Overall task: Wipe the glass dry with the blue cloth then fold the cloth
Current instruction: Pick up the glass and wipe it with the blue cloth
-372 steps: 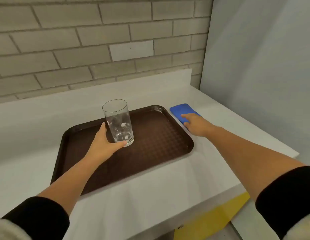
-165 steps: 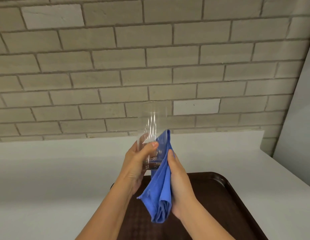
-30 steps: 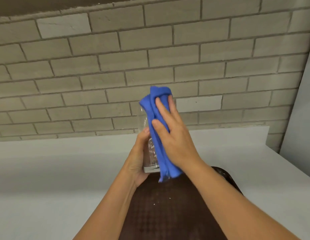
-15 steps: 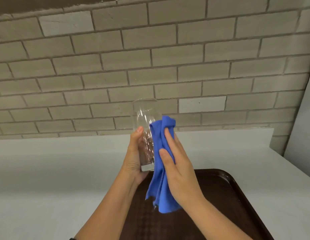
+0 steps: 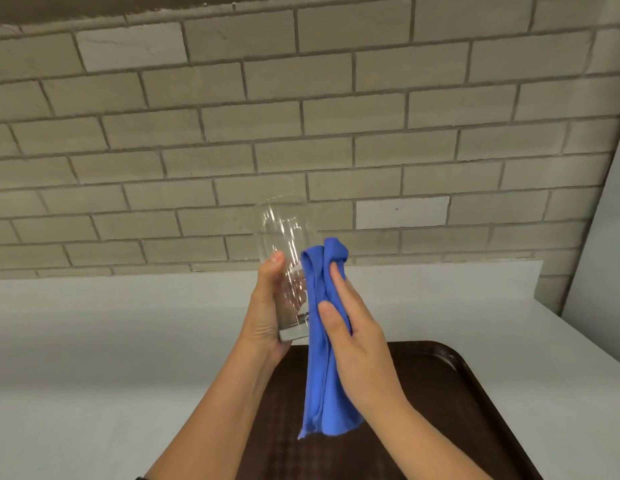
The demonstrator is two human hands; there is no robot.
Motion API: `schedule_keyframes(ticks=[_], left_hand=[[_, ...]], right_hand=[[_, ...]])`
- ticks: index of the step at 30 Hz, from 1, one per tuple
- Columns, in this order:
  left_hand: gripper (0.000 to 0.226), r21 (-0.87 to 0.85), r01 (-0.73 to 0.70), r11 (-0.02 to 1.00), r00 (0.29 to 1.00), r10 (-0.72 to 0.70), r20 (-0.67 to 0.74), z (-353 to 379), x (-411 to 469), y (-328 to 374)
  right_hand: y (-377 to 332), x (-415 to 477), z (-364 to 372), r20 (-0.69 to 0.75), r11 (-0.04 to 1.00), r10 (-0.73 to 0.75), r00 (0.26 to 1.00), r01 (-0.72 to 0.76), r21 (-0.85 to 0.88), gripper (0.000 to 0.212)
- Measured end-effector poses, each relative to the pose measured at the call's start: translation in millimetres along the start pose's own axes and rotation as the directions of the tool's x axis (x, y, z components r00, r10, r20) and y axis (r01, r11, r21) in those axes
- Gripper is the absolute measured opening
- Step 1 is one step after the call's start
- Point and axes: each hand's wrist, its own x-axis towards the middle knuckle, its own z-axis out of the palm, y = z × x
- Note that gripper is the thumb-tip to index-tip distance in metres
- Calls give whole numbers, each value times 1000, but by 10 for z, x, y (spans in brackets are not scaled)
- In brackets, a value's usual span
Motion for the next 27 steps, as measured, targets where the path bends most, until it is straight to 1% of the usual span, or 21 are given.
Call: schedule_keyframes(ticks=[1, 3, 4, 6, 8, 11, 13, 14, 16, 19, 20, 22, 23, 24, 26, 27], left_hand=[[42, 35, -5, 999, 1000, 5, 2, 7, -9, -14], [44, 86, 4, 996, 1000, -5, 14, 47, -33, -58], [46, 85, 14, 996, 999, -17, 34, 72, -43, -94], [46, 25, 36, 999, 996, -38, 81, 120, -68, -161], [42, -2, 40, 999, 995, -40, 88, 145, -81, -180], [27, 25, -4, 1000, 999, 3, 50, 137, -30, -177], [19, 44, -58, 997, 998, 57, 14, 123, 16, -170], [17, 60, -84, 995, 996, 84, -5, 119, 37, -167], [22, 86, -135, 987, 989, 139, -40, 111, 68, -152], [19, 149, -233, 961, 966, 247, -82, 87, 120, -131], [20, 190, -268, 944, 952, 290, -98, 87, 125, -130], [31, 273, -329, 904, 924, 368, -106, 97, 114, -161], [33, 299, -348, 889, 914, 392, -102, 108, 96, -183], [34, 309, -359, 881, 908, 406, -102, 115, 79, -203], [35, 308, -358, 882, 905, 408, -117, 110, 62, -239], [35, 301, -334, 893, 914, 385, -126, 104, 64, -246]], right_hand=[[8, -60, 9, -2, 1000, -21, 1000, 21, -10, 39], [-14, -31, -10, 6, 995, -66, 998, 66, -68, 42], [-41, 40, -35, 7, 987, -105, 994, 105, -120, 42], [-106, 249, -103, 3, 957, -188, 982, 184, -225, 43], [-175, 464, -171, 4, 950, -195, 981, 190, -248, 46], [-190, 606, -216, 7, 982, -123, 992, 123, -144, 48], [-153, 569, -227, -19, 1000, -5, 1000, 5, 10, 43], [-113, 517, -229, -25, 994, 68, 997, -66, 86, 40], [-4, 364, -216, -31, 975, 159, 987, -152, 159, 39], [120, 141, -141, -30, 928, 250, 968, -231, 291, 35], [141, 93, -116, -22, 895, 297, 955, -270, 356, 32], [143, 52, -85, 5, 809, 399, 917, -355, 468, 31], [135, 41, -75, 13, 780, 438, 899, -387, 491, 32], [133, 26, -67, 4, 774, 453, 891, -396, 494, 33], [120, -30, -56, -68, 835, 420, 905, -355, 421, 30], [112, -69, -47, -116, 875, 379, 918, -315, 368, 30]])
